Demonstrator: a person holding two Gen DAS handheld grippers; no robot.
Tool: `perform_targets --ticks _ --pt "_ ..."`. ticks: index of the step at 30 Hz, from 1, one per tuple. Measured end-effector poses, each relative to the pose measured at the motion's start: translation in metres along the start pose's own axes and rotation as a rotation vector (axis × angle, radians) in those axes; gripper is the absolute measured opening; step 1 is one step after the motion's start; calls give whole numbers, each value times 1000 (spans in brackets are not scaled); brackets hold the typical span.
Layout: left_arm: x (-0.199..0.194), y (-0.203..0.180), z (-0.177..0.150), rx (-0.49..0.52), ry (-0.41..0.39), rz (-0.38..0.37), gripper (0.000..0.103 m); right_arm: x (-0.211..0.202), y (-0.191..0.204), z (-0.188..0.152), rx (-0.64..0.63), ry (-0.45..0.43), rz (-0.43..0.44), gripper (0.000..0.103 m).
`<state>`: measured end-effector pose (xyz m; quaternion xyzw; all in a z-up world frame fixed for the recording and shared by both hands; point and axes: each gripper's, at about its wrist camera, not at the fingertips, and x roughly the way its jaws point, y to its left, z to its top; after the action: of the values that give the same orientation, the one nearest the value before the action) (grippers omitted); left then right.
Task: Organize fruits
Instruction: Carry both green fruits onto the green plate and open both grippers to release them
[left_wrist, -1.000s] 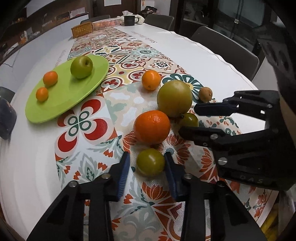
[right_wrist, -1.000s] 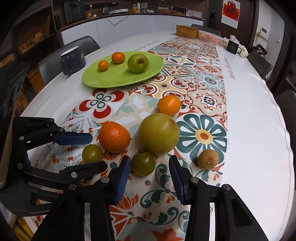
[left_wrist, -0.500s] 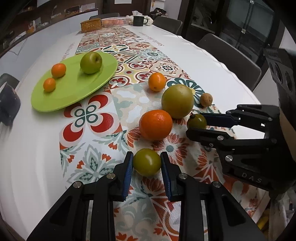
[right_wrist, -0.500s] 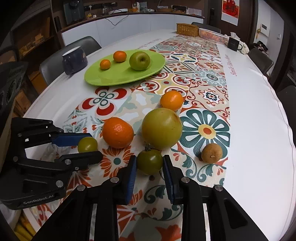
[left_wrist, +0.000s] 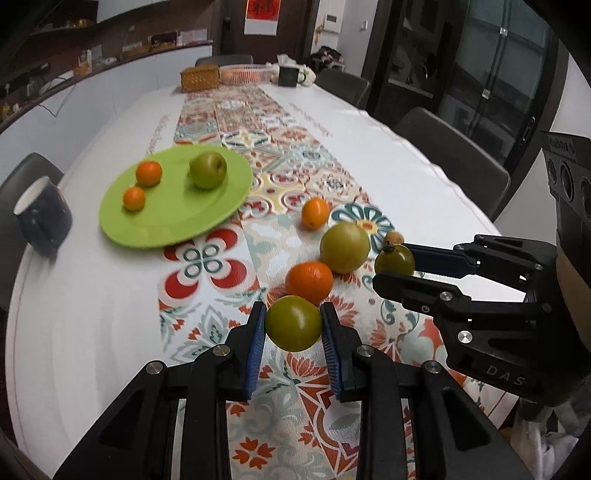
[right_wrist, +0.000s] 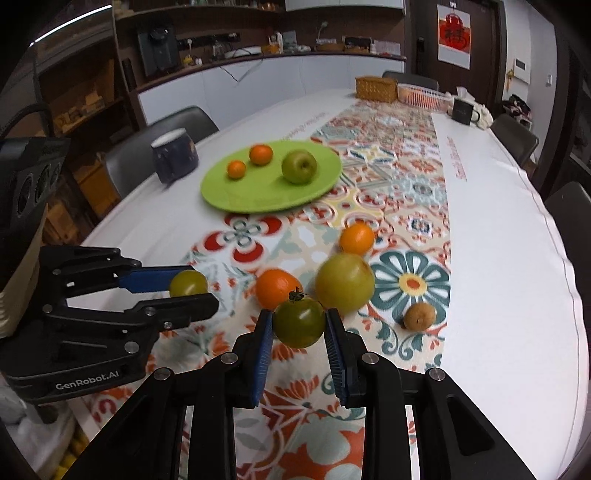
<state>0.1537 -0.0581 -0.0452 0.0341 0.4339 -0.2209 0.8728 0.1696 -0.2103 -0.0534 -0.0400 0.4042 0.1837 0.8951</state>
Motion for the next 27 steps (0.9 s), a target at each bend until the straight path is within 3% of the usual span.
perform_targets --ticks 13,27 --pt "-39 23 32 -12 -134 79 30 -25 22 48 -61 -145 11 29" --pt "-31 75 78 -55 -193 153 30 9 26 113 -47 -187 8 29"
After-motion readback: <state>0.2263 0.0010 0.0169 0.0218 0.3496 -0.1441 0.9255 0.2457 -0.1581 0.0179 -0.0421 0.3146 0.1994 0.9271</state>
